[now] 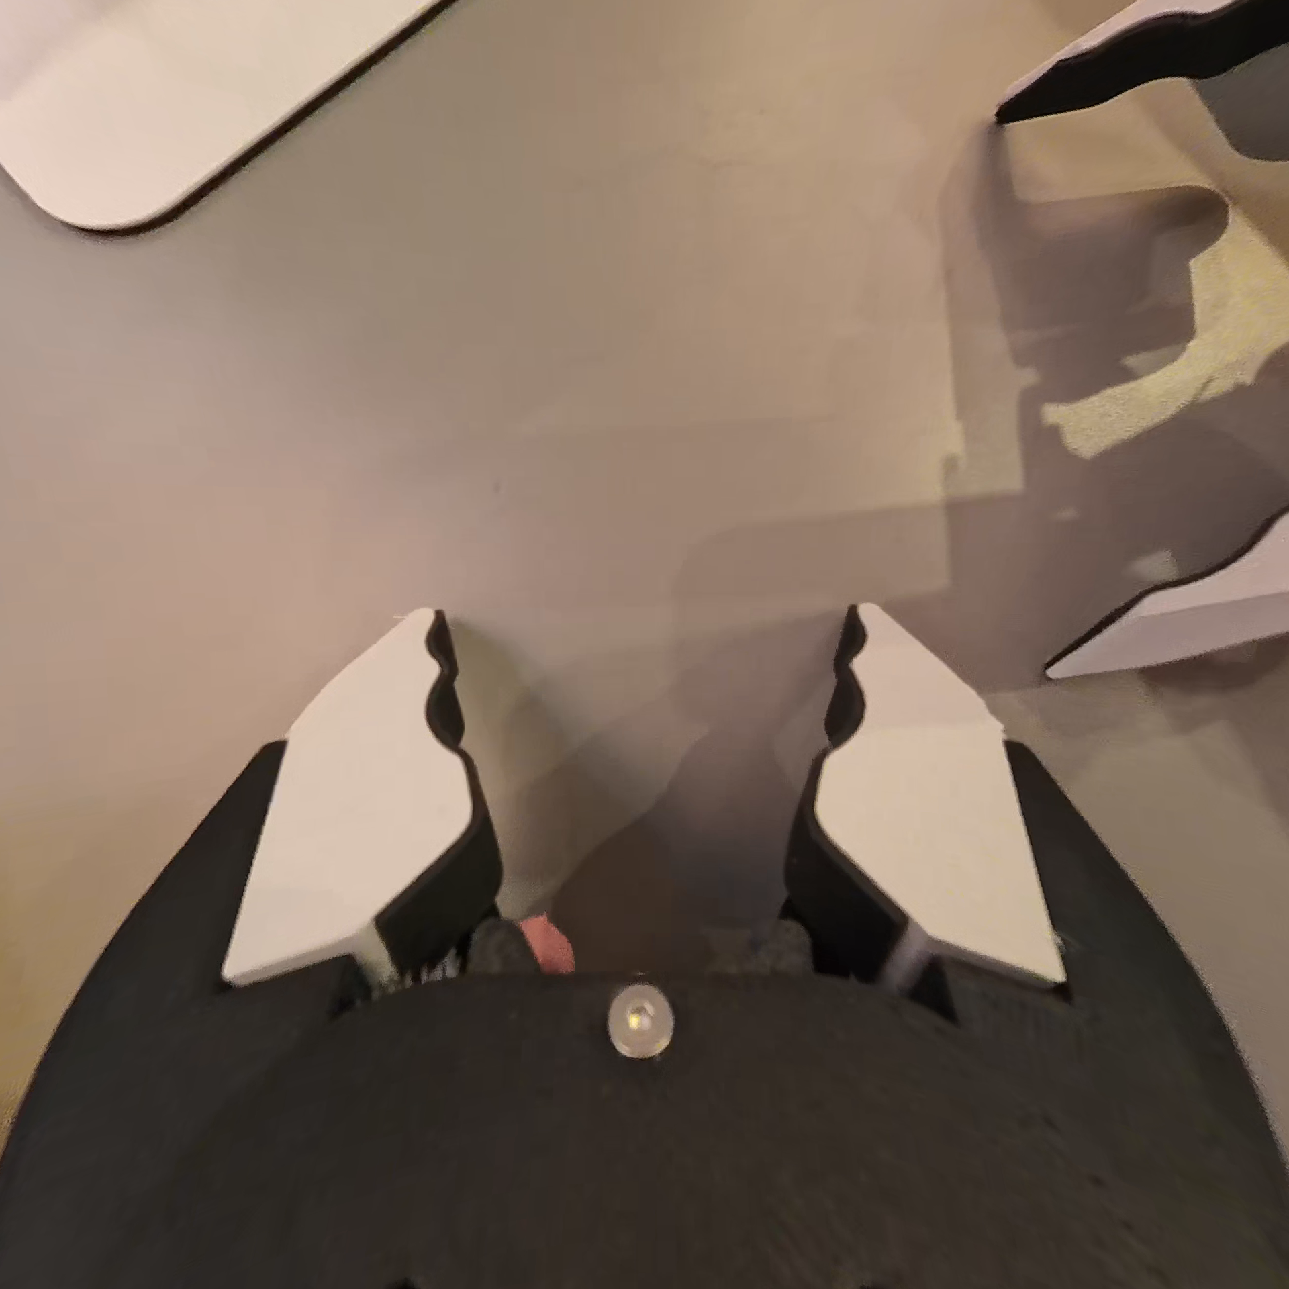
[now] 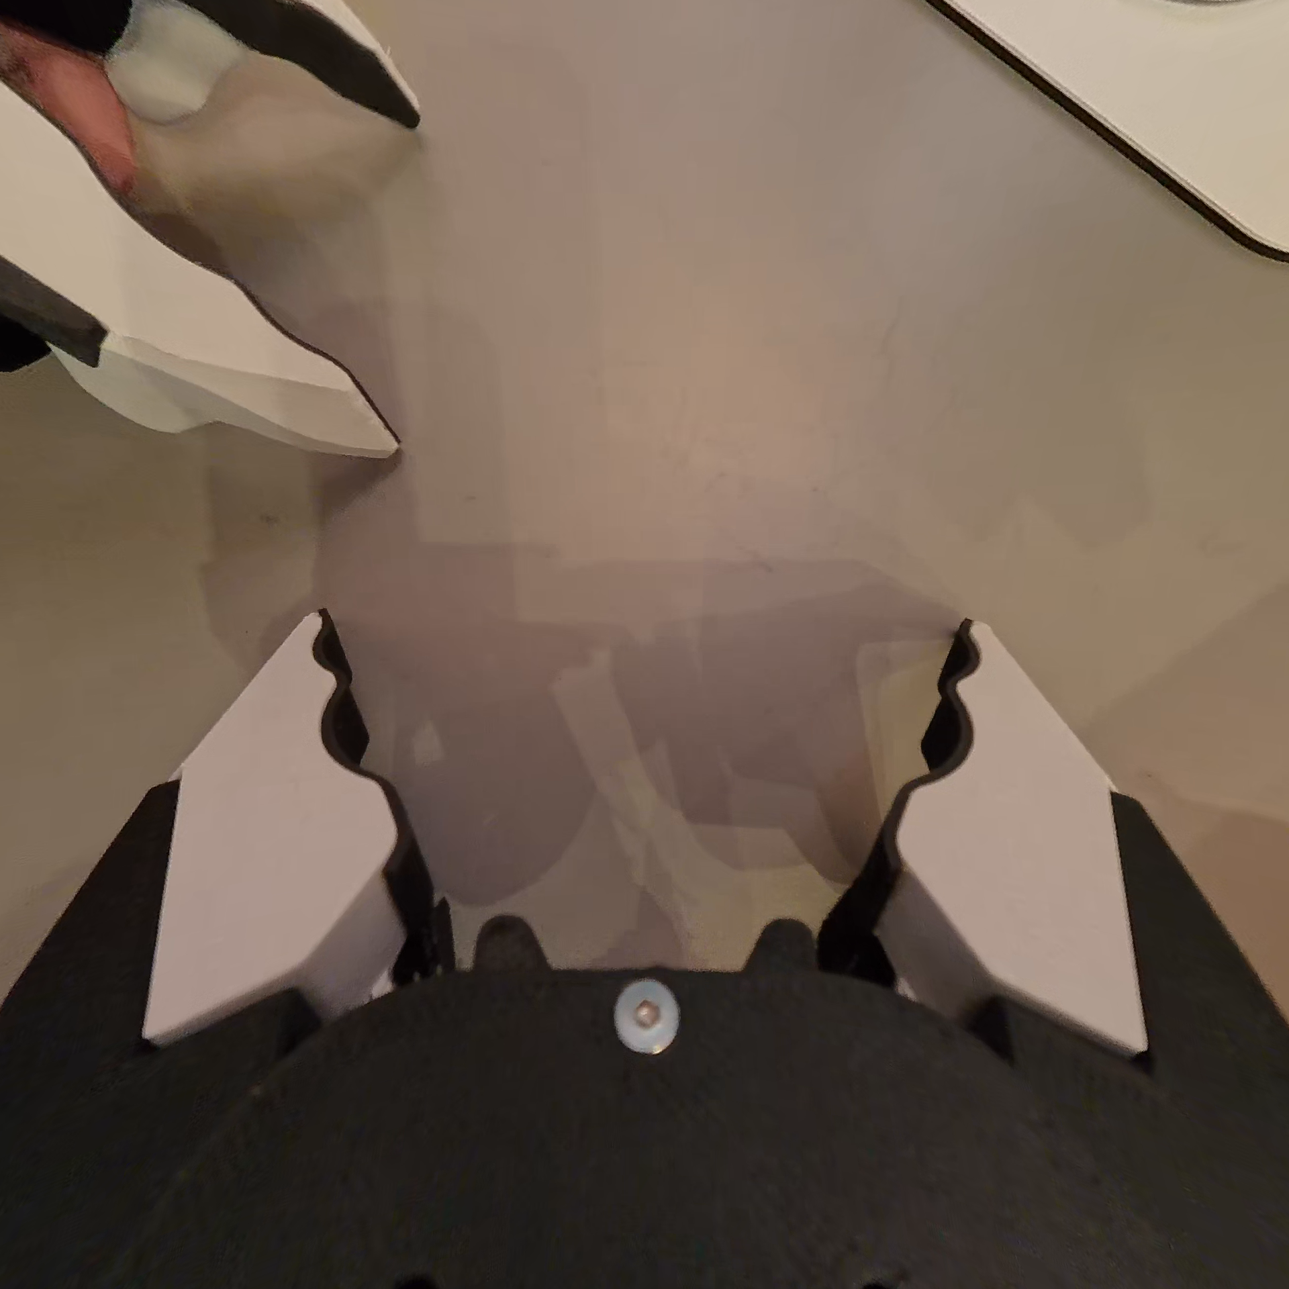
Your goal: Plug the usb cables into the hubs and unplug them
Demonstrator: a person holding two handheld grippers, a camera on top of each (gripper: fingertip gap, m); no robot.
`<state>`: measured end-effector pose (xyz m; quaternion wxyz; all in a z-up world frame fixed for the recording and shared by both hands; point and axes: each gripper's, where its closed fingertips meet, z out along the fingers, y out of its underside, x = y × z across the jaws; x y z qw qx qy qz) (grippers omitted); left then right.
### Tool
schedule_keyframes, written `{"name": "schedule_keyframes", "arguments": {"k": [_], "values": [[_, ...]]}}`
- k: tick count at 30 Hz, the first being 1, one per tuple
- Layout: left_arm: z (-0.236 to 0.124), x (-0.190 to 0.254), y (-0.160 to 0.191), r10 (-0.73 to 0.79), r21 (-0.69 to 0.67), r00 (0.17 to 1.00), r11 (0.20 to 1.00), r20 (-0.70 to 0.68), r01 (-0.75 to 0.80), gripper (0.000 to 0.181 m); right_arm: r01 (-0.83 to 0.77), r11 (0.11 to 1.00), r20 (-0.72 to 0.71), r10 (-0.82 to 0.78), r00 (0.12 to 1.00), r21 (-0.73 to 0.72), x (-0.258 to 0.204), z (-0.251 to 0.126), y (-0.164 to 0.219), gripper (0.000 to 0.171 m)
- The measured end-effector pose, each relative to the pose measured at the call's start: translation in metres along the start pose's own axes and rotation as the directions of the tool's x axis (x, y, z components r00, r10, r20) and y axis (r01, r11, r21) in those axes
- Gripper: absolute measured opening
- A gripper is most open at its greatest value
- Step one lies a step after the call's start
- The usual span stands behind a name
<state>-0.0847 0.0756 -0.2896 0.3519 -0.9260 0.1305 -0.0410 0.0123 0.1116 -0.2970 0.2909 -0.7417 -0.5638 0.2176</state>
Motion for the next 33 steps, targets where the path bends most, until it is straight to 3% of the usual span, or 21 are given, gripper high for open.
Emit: {"name": "schedule_keyframes", "arguments": {"k": [2,4,6,9,15,19,22,24,33], "values": [[-0.003,0.005,0.001,0.040,0.011,0.999,0.999,-0.032,-0.039,0.086,0.000,1.000,0.000,0.000,1.000,0.000,0.000,0.000,0.000,0.160],[-0.004,0.006,0.002,0.068,0.005,0.996,0.998,-0.060,-0.068,0.085,0.000,1.000,0.000,0.000,1.000,0.000,0.000,0.000,0.000,0.160],[-0.003,0.008,0.004,0.094,0.005,0.990,0.996,-0.104,-0.094,0.098,0.000,1.000,0.000,0.000,1.000,0.000,0.000,0.000,0.000,0.160],[0.001,0.004,0.007,0.054,-0.039,0.996,0.998,-0.070,-0.057,0.133,0.000,1.000,0.000,0.000,1.000,0.000,0.000,0.000,0.000,0.160],[-0.001,0.006,0.010,0.058,-0.041,0.997,0.997,-0.059,-0.061,0.138,0.000,1.000,0.000,0.000,1.000,0.000,0.000,0.000,0.000,0.160],[-0.003,0.012,0.007,0.084,-0.018,0.995,0.996,-0.061,-0.085,0.126,0.000,1.000,0.000,0.000,1.000,0.000,0.000,0.000,0.000,0.160],[-0.003,0.008,0.012,0.027,-0.043,0.999,0.999,-0.042,-0.029,0.131,0.000,1.000,0.000,0.000,1.000,0.000,0.000,0.000,0.000,0.160],[-0.006,0.000,0.020,-0.018,-0.076,1.000,0.997,-0.007,0.017,0.144,0.000,1.000,0.000,0.000,1.000,0.000,0.001,0.000,0.000,0.160],[-0.008,-0.004,0.022,-0.024,-0.064,1.000,0.998,-0.001,0.024,0.146,0.000,1.000,0.000,0.000,1.000,0.000,0.001,0.000,0.000,0.160]]}}
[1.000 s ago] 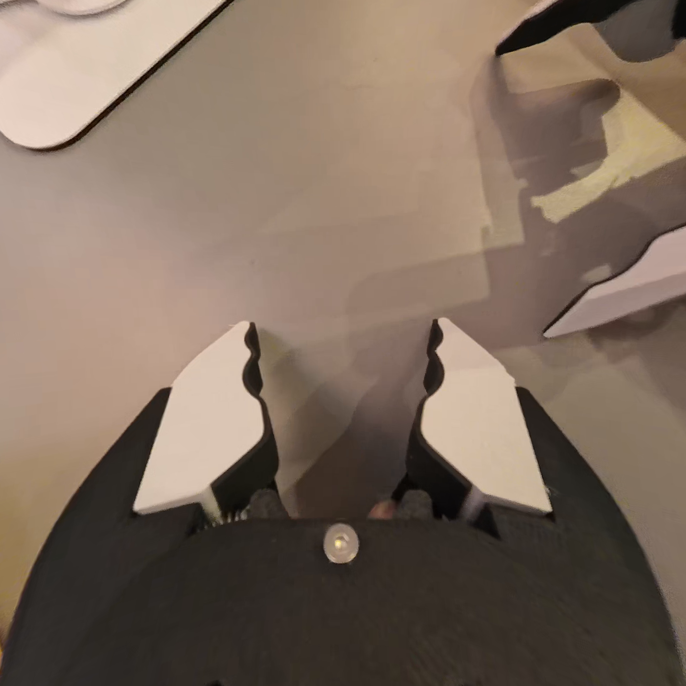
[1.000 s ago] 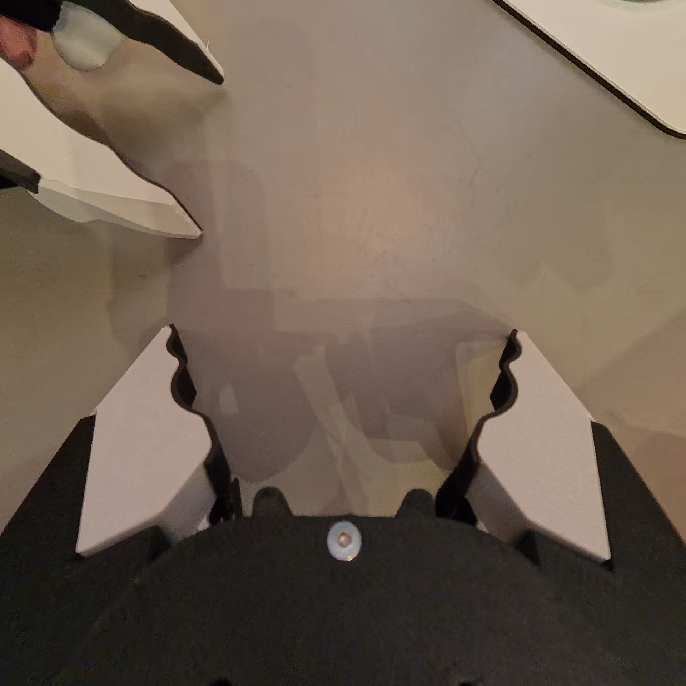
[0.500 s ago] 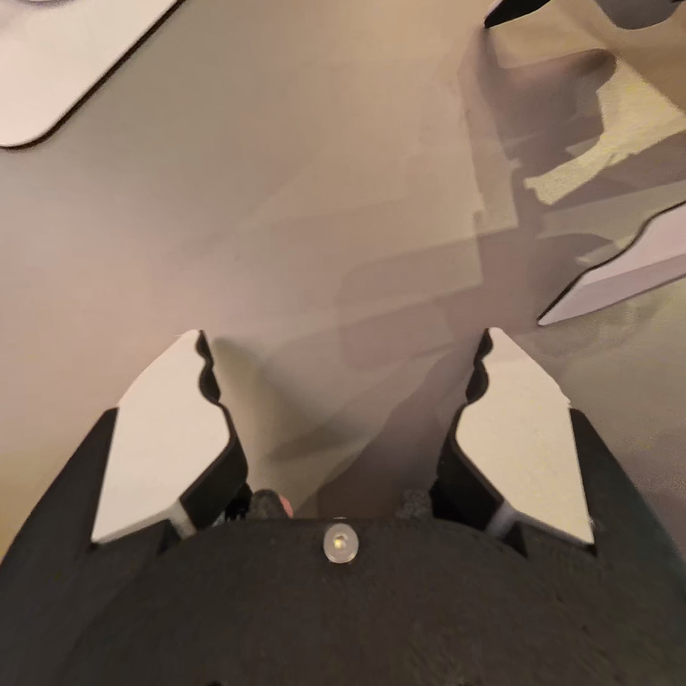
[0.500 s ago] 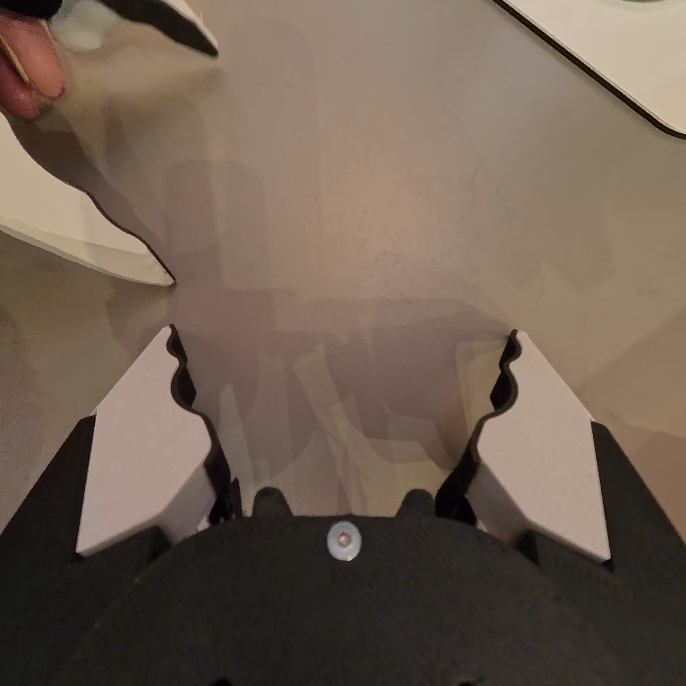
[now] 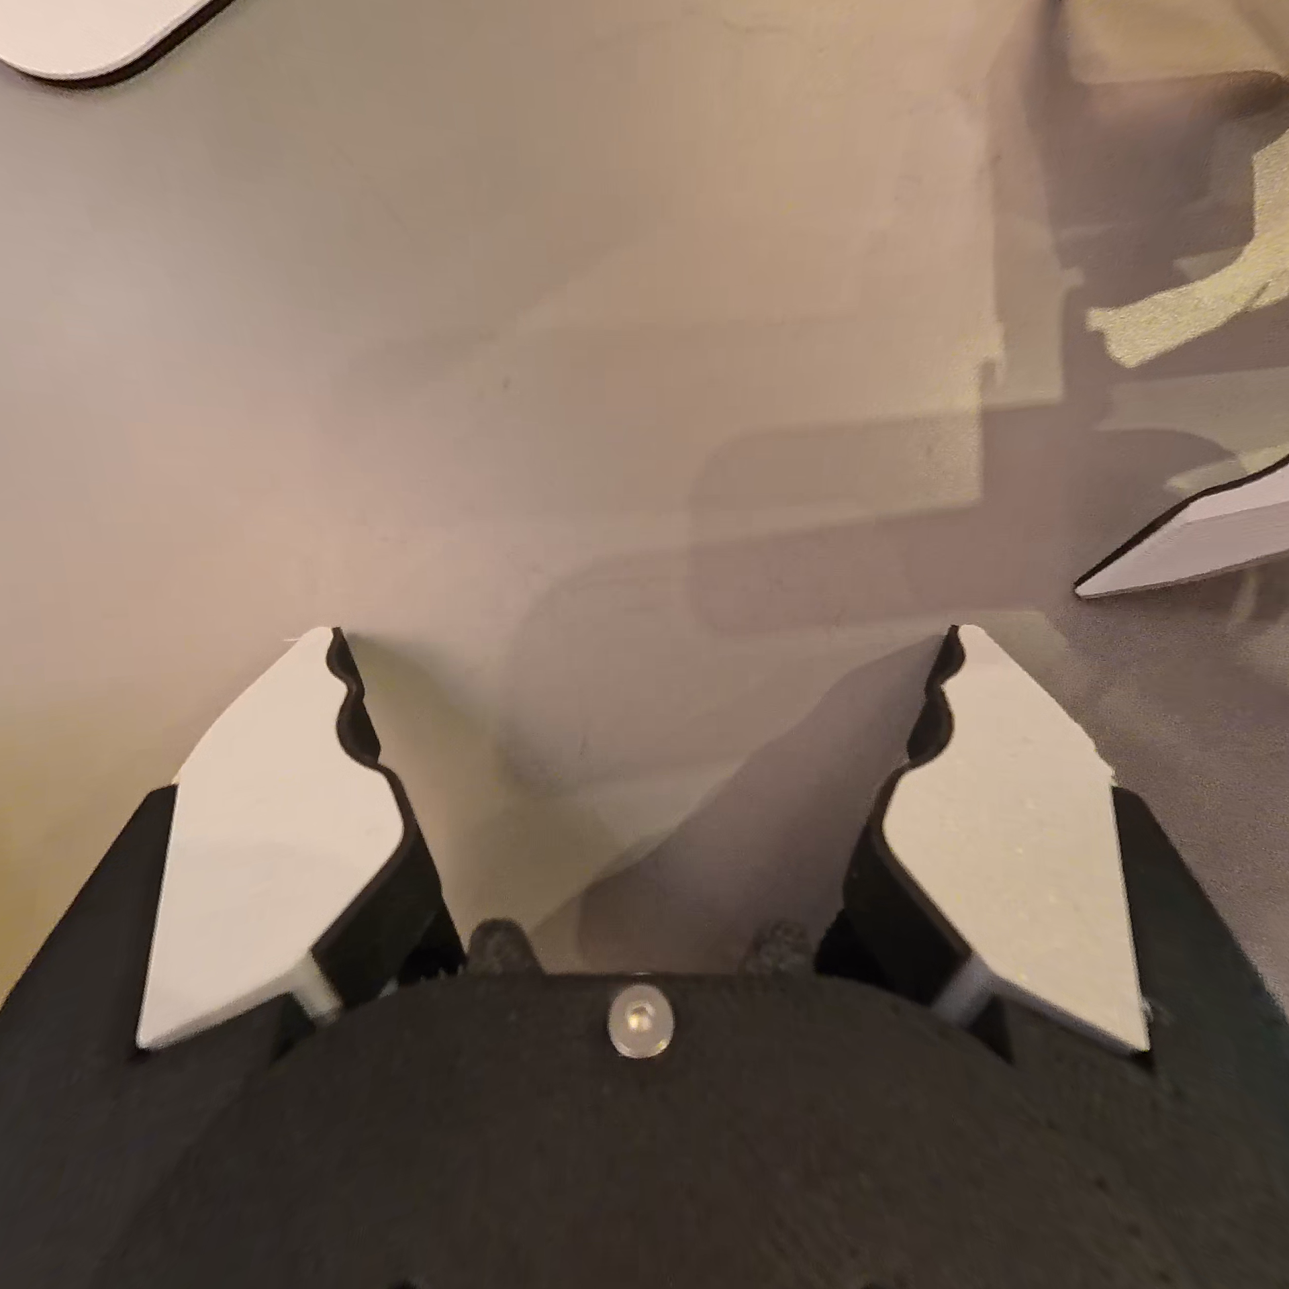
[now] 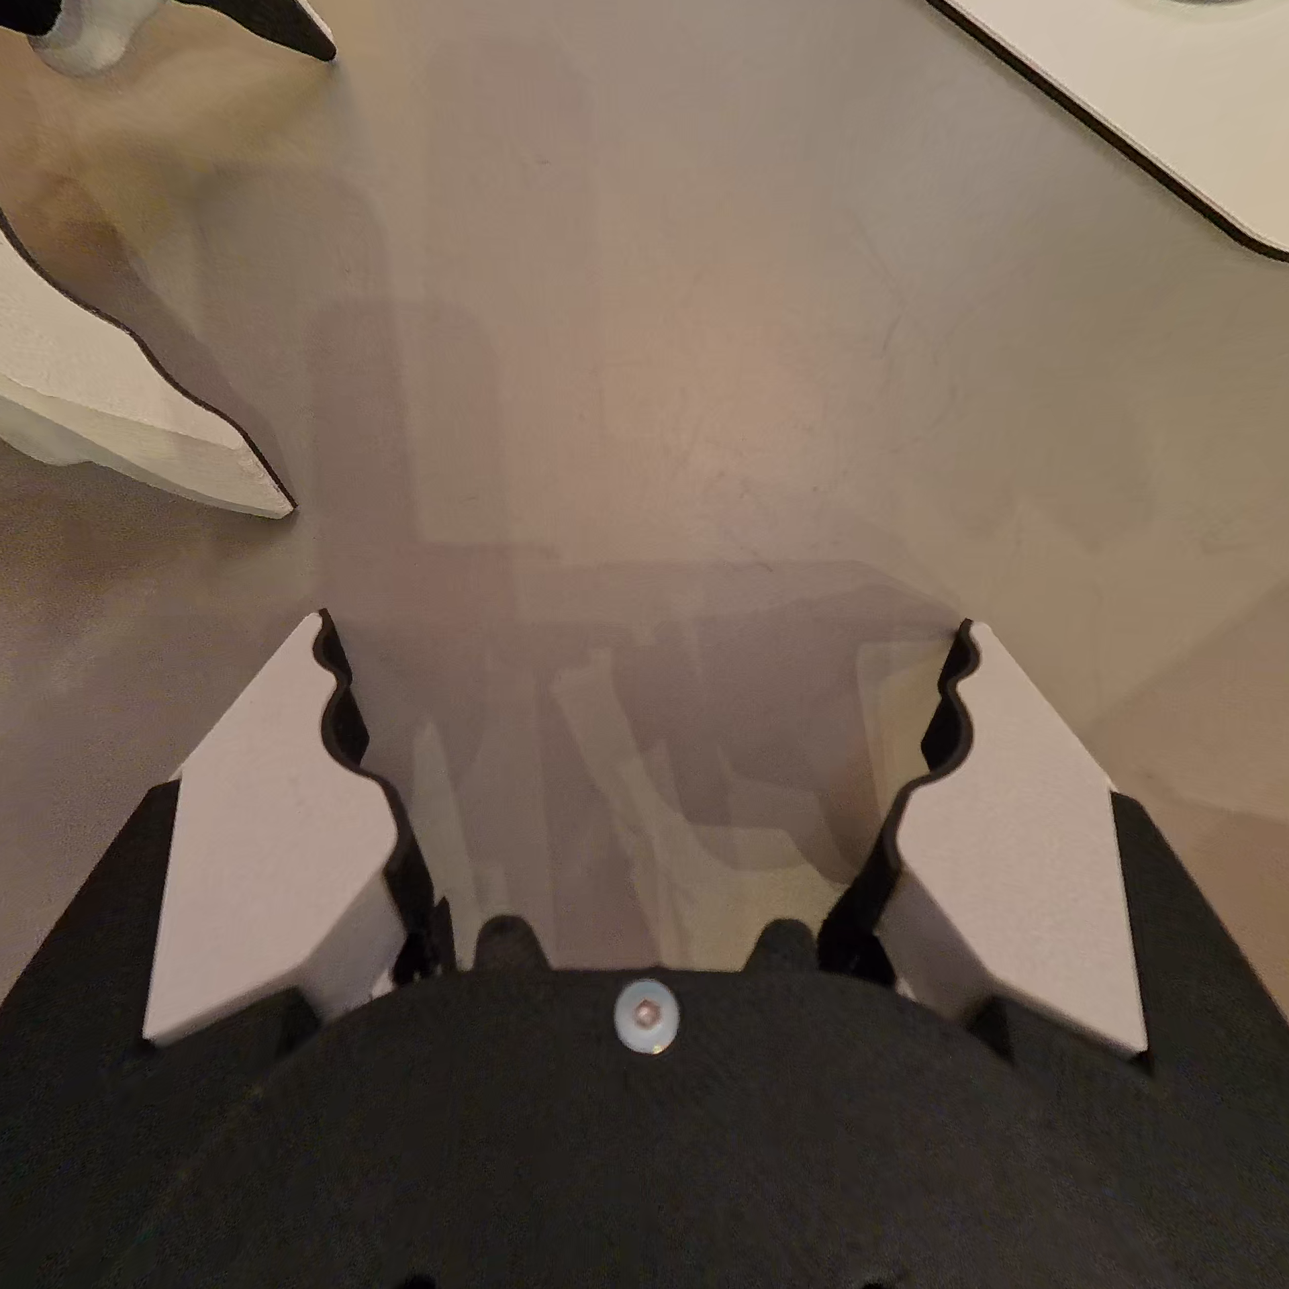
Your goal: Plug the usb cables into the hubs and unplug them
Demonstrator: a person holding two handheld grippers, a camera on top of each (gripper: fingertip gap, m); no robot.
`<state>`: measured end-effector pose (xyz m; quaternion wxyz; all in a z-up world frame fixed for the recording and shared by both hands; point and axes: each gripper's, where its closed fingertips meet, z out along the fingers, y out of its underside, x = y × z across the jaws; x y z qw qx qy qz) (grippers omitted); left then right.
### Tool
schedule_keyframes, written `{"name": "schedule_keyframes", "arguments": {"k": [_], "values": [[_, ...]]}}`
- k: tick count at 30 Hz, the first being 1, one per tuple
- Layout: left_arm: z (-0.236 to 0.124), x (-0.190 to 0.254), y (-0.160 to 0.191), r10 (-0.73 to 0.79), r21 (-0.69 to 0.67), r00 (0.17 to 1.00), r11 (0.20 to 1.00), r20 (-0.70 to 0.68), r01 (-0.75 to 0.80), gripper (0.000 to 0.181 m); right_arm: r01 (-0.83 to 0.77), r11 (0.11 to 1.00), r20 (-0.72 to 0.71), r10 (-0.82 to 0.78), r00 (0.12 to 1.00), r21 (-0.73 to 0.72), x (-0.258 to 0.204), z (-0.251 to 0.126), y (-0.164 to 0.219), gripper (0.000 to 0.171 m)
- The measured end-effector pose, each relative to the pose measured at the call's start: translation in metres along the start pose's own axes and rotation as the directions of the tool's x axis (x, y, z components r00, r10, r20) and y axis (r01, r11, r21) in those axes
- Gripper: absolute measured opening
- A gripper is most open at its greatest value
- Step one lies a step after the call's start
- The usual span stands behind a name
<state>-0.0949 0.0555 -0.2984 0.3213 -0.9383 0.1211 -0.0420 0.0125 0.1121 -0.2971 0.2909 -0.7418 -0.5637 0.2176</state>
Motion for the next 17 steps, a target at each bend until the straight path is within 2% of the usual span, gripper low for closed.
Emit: {"name": "schedule_keyframes", "arguments": {"k": [17], "values": [[0.009,0.006,-0.011,0.046,0.009,0.998,0.999,-0.037,-0.046,0.147,-0.005,1.000,-0.005,0.005,1.000,0.000,0.000,0.000,0.000,0.160]]}}
